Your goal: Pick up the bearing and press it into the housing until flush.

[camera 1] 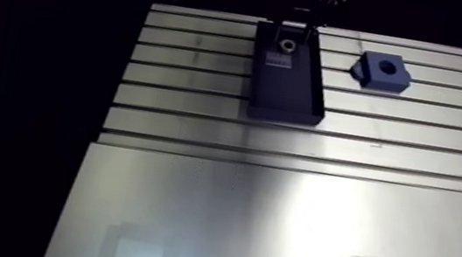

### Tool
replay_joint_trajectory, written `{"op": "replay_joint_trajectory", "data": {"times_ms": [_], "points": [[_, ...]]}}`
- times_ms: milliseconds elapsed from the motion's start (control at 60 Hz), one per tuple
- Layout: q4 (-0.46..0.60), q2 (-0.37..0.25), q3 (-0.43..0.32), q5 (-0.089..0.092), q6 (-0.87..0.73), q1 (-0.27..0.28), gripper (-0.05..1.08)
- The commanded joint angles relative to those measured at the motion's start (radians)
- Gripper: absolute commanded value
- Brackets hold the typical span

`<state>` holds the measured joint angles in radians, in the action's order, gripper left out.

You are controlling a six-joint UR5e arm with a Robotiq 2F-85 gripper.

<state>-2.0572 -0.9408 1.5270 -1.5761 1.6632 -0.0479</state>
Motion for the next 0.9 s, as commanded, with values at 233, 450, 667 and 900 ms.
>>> {"op": "replay_joint_trajectory", "data": {"times_ms": [233,450,667,900], "points": [[-0.002,0.006,0.002,-0.002,-0.001,0.000,0.39],[-0.002,0.006,0.004,-0.002,-0.001,0.000,0.39],[-0.002,0.006,0.006,-0.003,-0.001,0.000,0.42],[-0.002,0.006,0.011,-0.003,-0.001,0.000,0.42]]}}
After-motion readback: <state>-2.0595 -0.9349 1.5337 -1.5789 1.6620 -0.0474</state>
